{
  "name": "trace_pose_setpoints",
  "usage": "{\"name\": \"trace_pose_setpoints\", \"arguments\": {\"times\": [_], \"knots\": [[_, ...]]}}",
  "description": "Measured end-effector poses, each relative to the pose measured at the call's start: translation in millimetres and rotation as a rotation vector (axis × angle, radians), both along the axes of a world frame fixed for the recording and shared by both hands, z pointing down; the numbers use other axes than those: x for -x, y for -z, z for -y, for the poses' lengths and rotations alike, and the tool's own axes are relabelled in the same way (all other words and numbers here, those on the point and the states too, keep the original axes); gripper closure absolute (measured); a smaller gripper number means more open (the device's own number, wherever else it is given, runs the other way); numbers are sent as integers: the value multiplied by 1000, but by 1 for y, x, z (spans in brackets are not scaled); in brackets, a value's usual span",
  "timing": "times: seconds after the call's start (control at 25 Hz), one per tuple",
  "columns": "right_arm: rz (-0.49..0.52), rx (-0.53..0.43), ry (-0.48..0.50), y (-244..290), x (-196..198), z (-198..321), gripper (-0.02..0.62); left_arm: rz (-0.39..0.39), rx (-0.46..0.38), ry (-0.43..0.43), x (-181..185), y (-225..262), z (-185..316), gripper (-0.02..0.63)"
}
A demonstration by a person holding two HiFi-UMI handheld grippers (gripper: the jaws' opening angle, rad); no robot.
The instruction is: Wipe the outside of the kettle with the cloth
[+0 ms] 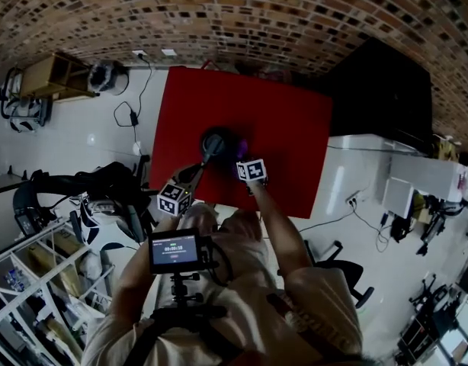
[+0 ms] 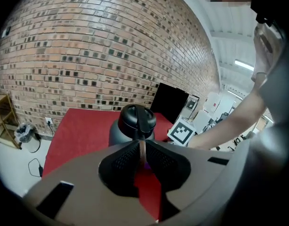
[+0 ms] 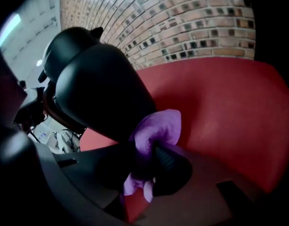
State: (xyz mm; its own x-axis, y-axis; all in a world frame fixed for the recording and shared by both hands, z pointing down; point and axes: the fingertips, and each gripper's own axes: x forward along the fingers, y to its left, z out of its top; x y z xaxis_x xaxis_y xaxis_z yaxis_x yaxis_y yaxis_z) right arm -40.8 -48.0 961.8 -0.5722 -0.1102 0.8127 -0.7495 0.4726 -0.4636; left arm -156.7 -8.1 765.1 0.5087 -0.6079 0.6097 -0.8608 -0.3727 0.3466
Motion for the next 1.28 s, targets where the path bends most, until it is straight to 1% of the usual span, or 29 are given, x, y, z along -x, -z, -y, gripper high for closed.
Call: {"name": "trace_pose_setpoints", "arguments": {"times": [0.04, 0.08, 0.12, 0.16, 0.2, 0.24, 0.28, 0.32, 0.36, 0.4, 0.44, 0.48, 0.56, 0.6, 0.68, 0.76, 0.8, 0.84, 0.88, 0.92, 0.96, 1.04, 1.08, 1.12, 1.16, 1.2, 1.24, 1.28], "knots": [[18, -44, -33, 13, -9, 15, 489, 12, -4, -9, 0, 0, -1, 567], [82, -88, -107, 31, -19, 36, 489, 22, -11, -17, -1, -1, -3, 566], [182, -130, -191, 53, -29, 61, 489, 29, -16, -23, -2, 0, -3, 559], [293, -173, -253, 77, -37, 85, 489, 32, -17, -27, -2, 1, -4, 552], [387, -211, -274, 104, -43, 106, 489, 37, -16, -29, -4, 2, -3, 543], [451, -235, -249, 129, -44, 120, 491, 43, -15, -33, -4, 3, -3, 538], [489, -236, -187, 148, -38, 128, 489, 51, -17, -38, -5, 3, -2, 538], [504, -217, -102, 156, -28, 128, 491, 56, -18, -43, -5, 3, -2, 537], [498, -191, -1, 155, -13, 121, 489, 57, -16, -45, -6, 4, -2, 528], [477, -171, 102, 149, 3, 111, 491, 56, -10, -45, -8, 5, -2, 504], [453, -159, 181, 140, 16, 101, 489, 60, -4, -46, -9, 4, -3, 492], [435, -149, 213, 129, 24, 96, 488, 70, 0, -50, -10, 3, -3, 483], [423, -103, 167, 102, 23, 97, 491, 97, 3, -64, -12, 2, -4, 479], [391, -77, 144, 85, 19, 96, 492, 107, 2, -70, -13, 2, -4, 479], [271, -34, 140, 46, 9, 87, 495, 118, 0, -77, -14, 2, -4, 479], [168, 4, 160, 11, 2, 73, 497, 130, -1, -87, -14, 2, -4, 479], [115, 10, 196, -1, 0, 63, 499, 143, -4, -95, -14, 0, -5, 479], [67, 10, 252, -7, -2, 51, 499, 162, -8, -103, -14, -1, -5, 479], [35, 9, 318, -8, -1, 37, 499, 186, -15, -109, -13, -1, -4, 479], [29, 11, 382, -3, 0, 22, 497, 214, -25, -111, -11, 0, -3, 480], [50, 18, 436, 5, 3, 7, 497, 243, -34, -105, -7, 1, -2, 480], [137, 44, 510, 25, 7, -20, 495, 300, -39, -76, 7, 1, 1, 480], [168, 57, 523, 31, 5, -28, 495, 320, -34, -59, 14, 0, 2, 480], [177, 61, 512, 33, -1, -30, 495, 334, -30, -46, 20, -1, 3, 480], [169, 50, 472, 34, -8, -22, 494, 342, -27, -37, 24, -2, 5, 480], [165, 24, 408, 38, -14, -6, 494, 347, -28, -31, 27, -2, 8, 480], [184, -11, 337, 50, -15, 16, 494, 353, -32, -29, 30, -2, 10, 480], [231, -53, 279, 67, -12, 38, 494, 359, -37, -27, 33, -2, 12, 480]]}}
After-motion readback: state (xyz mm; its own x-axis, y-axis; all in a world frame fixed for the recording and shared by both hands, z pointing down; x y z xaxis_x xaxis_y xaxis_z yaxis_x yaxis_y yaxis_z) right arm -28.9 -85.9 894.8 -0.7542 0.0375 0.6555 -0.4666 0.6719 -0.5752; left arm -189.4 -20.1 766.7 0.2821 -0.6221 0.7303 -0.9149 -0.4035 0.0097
